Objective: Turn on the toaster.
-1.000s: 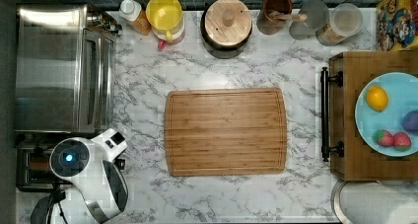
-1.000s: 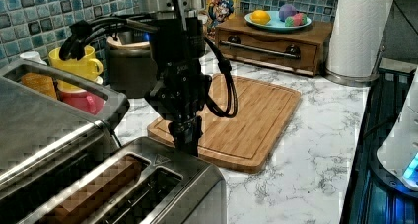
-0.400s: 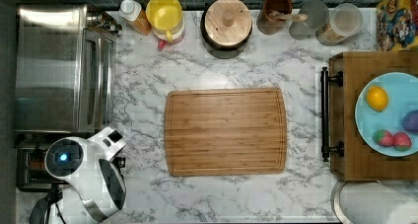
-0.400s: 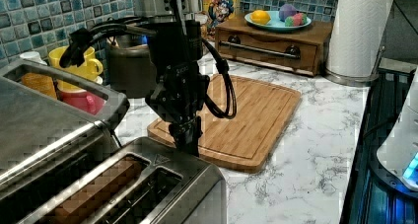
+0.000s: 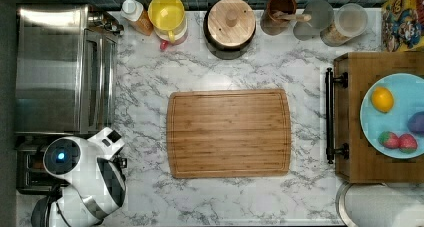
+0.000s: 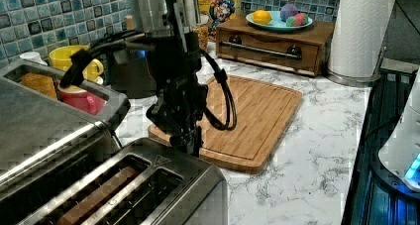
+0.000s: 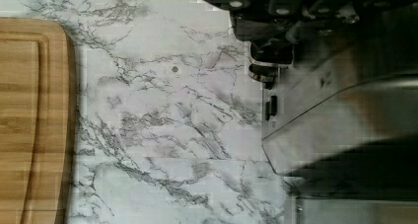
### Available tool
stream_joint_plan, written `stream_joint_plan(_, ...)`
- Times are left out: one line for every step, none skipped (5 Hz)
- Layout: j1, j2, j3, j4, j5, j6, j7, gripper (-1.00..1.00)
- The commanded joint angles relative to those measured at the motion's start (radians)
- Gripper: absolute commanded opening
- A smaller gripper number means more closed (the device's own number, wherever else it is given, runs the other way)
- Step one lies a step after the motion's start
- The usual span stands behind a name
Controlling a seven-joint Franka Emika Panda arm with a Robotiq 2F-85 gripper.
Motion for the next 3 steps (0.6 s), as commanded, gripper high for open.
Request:
stream_joint_plan(-0.048,0.105,-0.007,-0.315,0.126,0.089,-0.162,-1.00)
stream_joint_plan(-0.037,0.099,0.001,-0.316,0.116,0.081,-0.185,-1.00)
stream_joint_plan(-0.035,0.099,-0.001,-0.316,0.117,0.080,-0.186,-1.00)
